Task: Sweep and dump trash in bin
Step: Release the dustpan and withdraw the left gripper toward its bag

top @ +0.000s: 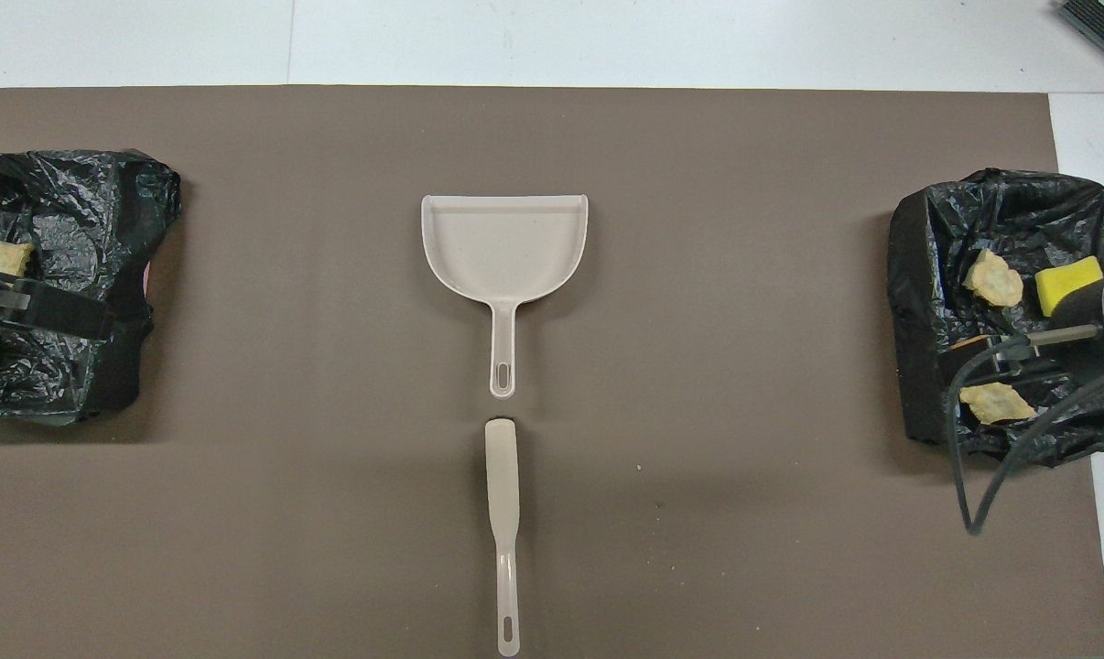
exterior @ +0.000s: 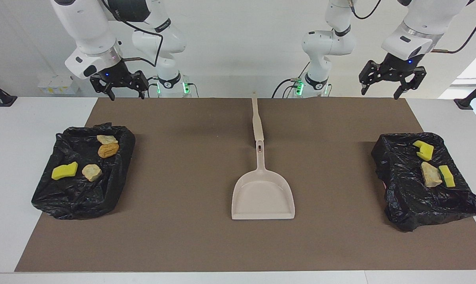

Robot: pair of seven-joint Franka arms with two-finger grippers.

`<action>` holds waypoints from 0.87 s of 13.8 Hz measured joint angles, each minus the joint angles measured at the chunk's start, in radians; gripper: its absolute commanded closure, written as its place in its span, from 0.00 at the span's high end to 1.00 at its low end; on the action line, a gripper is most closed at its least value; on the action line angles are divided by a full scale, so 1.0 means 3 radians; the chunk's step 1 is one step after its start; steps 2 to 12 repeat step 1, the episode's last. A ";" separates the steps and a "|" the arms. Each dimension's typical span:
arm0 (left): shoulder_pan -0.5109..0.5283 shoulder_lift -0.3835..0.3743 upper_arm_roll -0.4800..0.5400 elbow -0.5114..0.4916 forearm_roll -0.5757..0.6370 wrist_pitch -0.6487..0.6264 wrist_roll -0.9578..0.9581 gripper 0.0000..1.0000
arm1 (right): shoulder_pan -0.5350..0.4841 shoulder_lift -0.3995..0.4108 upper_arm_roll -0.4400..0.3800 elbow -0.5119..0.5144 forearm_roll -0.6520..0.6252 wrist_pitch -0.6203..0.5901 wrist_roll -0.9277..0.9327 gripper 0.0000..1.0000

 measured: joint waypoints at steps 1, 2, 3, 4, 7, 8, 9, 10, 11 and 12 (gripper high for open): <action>0.0000 -0.0002 0.0000 -0.0002 0.0000 0.0001 0.0000 1.00 | -0.0001 0.0000 -0.0001 0.0000 0.0000 0.0000 0.0000 1.00; 0.0000 -0.0002 0.0000 -0.0002 0.0000 0.0001 0.0000 1.00 | -0.0001 0.0000 -0.0001 0.0000 0.0000 0.0000 0.0000 1.00; 0.0000 -0.0002 0.0000 -0.0002 0.0000 0.0001 0.0000 1.00 | -0.0001 0.0000 -0.0001 0.0000 0.0000 0.0000 0.0000 1.00; 0.0000 -0.0002 0.0000 -0.0002 0.0000 0.0001 0.0000 1.00 | -0.0001 0.0000 -0.0001 0.0000 0.0000 0.0000 0.0000 1.00; 0.0000 -0.0002 0.0000 -0.0002 0.0000 0.0001 0.0000 1.00 | -0.0001 0.0000 -0.0001 0.0000 0.0000 0.0000 0.0000 1.00; 0.0000 -0.0002 0.0000 -0.0002 0.0000 0.0001 0.0000 1.00 | -0.0001 0.0000 -0.0001 0.0000 0.0000 0.0000 0.0000 1.00; 0.0000 -0.0002 0.0000 -0.0002 0.0000 0.0001 0.0000 1.00 | -0.0001 0.0000 -0.0001 0.0000 0.0000 0.0000 0.0000 1.00; 0.0000 -0.0002 0.0000 -0.0002 0.0000 0.0001 0.0000 1.00 | -0.0001 0.0000 -0.0001 0.0000 0.0000 0.0000 0.0000 1.00; 0.0000 -0.0002 0.0000 -0.0002 0.0000 0.0001 0.0000 1.00 | -0.0001 0.0000 -0.0001 0.0000 0.0000 0.0000 0.0000 1.00; 0.0000 -0.0002 0.0000 -0.0002 0.0000 0.0001 0.0000 1.00 | -0.0001 0.0000 -0.0001 0.0000 0.0000 0.0000 0.0000 1.00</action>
